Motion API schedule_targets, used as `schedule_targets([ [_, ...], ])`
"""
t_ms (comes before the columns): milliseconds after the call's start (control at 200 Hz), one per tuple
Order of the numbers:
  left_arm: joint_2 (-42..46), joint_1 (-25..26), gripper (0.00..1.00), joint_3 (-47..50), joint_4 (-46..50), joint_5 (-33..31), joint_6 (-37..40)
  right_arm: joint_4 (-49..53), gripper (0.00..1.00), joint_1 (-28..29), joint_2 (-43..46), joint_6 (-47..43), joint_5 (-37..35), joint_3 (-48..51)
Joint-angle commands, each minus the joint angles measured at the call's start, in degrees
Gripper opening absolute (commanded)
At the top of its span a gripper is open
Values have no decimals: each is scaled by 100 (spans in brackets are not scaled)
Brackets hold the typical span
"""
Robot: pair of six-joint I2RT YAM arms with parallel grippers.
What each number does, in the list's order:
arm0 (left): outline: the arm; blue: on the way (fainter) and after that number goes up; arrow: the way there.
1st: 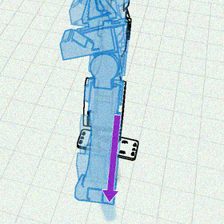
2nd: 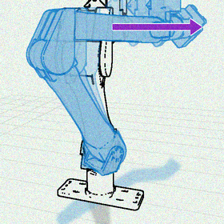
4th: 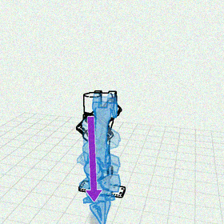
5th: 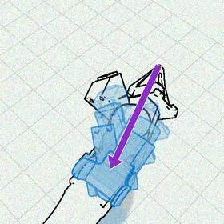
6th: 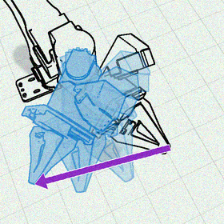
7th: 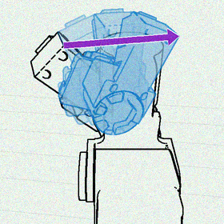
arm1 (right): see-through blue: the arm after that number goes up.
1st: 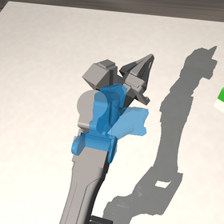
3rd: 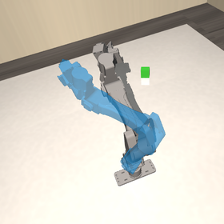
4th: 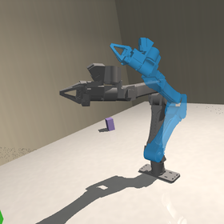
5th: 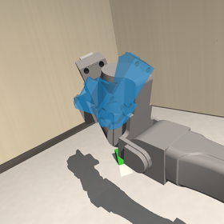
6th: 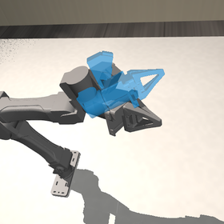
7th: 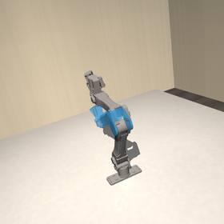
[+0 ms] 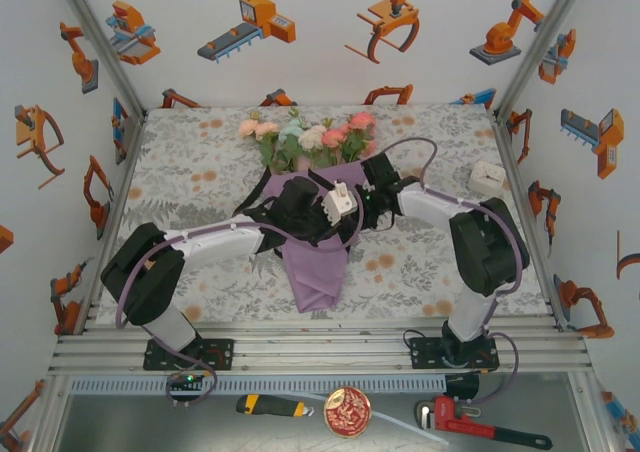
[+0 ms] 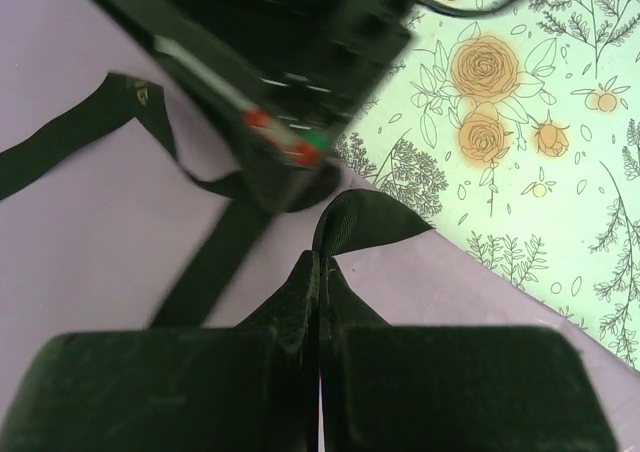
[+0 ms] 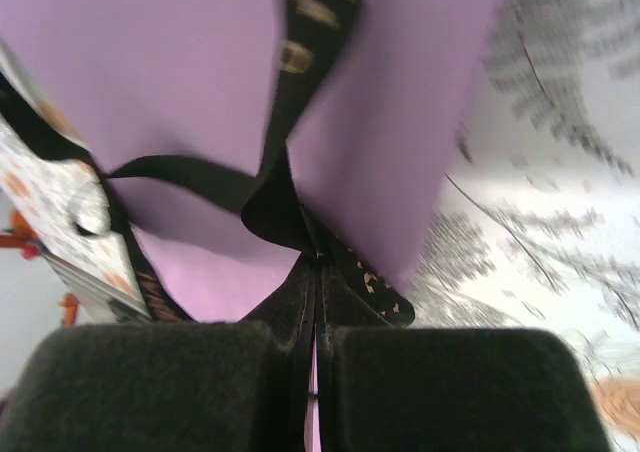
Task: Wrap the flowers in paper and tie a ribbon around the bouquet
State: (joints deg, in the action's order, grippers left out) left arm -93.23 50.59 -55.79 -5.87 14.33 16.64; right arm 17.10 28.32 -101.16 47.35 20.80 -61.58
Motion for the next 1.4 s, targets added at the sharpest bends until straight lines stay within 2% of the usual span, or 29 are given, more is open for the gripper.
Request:
schedule_targets([
  [0,108,-31,0,-46,-206,4,-158,-14,6,-1,435,-450,495,301],
  [95,60,-53,0,-101,-270,-25,-250,183,22,-18,449,-749,942,256],
  [155,37,-66,1,-140,-283,-75,-312,288,28,-60,456,-860,1114,230],
  [416,-155,-95,1,-337,-312,-212,-636,96,36,-339,1041,-886,907,509],
  [501,-186,-108,1,-391,-371,-162,-710,-295,49,-344,1142,-877,962,674],
  [521,-199,-109,1,-412,-365,-166,-721,-403,58,-340,1135,-877,961,701],
  [551,-217,-118,1,-446,-342,-165,-737,-524,61,-344,1118,-894,969,725],
  [726,-284,-132,1,-537,-255,-253,-824,-936,64,-344,850,-1207,729,704],
  [886,-326,-167,1,-630,-173,-264,-919,-1387,58,-344,600,-1572,1074,686],
  [966,-347,-189,1,-666,-180,-312,-967,-1482,48,-343,501,-1541,1298,682],
  [1126,-435,-258,3,-728,-284,-344,-1084,-1457,21,-341,396,-1487,1754,682],
  [1277,-609,-295,12,-908,-177,-754,-1226,-1464,3,-344,470,-1326,2157,703],
  [1397,-452,-288,23,-703,-396,-1014,-1507,-1486,0,-353,553,-1045,2126,689],
])
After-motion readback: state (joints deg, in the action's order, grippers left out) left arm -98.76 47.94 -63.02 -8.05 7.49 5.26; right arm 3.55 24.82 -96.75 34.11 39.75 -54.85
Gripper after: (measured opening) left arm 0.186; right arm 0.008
